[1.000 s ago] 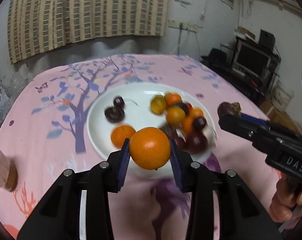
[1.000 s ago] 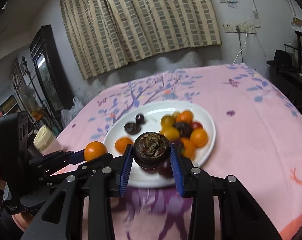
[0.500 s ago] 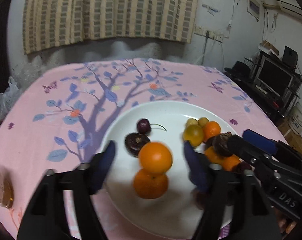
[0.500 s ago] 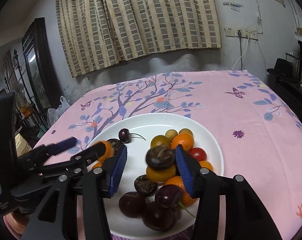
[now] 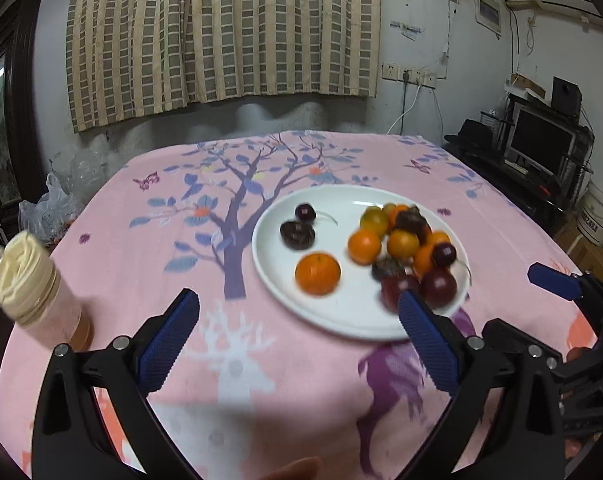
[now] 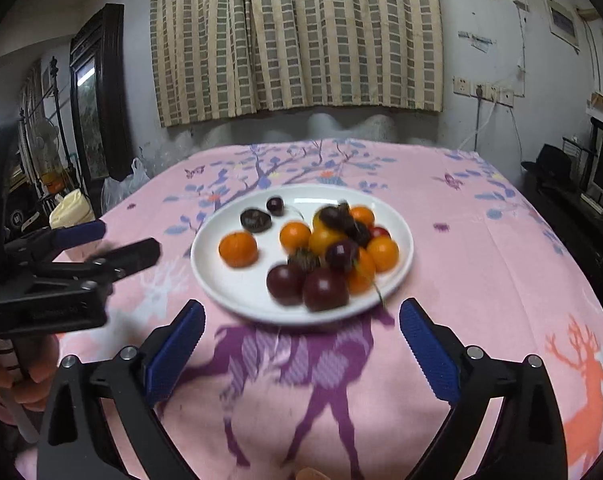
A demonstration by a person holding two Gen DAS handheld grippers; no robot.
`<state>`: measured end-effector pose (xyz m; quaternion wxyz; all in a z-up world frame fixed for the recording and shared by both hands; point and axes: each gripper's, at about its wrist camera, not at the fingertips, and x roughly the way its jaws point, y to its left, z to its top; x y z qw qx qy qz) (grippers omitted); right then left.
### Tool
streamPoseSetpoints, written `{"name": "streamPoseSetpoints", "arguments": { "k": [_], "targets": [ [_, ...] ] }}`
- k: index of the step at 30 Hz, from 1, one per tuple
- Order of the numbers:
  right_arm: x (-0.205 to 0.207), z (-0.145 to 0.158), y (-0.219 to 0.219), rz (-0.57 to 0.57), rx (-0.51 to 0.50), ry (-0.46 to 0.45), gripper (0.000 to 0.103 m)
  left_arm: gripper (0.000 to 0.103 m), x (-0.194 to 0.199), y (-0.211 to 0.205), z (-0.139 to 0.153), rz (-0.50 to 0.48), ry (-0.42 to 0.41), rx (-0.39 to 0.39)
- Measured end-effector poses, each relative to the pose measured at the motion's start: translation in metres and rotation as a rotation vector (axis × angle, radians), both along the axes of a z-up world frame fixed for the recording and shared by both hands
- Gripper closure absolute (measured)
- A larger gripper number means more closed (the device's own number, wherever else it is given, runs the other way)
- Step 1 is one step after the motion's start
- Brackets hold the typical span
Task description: Organize fruits
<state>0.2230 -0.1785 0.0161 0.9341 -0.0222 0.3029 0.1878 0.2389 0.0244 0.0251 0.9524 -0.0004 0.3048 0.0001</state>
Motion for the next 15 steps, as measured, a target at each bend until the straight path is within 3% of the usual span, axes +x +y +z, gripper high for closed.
{"name": "streamPoseSetpoints", "arguments": {
  "k": [4,12,15],
  "targets": [
    [-0.020,-0.008,-0.011,-0.024,-0.016,0.022,0.004,0.005,-0.036,0.001,-0.010,0.000,0.003,0.015],
    [-0.043,-0.021,-0.015,-0.035,-0.082,0.031,0.004,0.005,-0.066,0.001,-0.022,-0.009,0.020,0.022],
    [-0.043,-0.020,-0.022,-0.042,-0.042,0.031,0.004,0.005,-0.068,0.001,-0.022,0.001,0.008,0.029]
  ]
}}
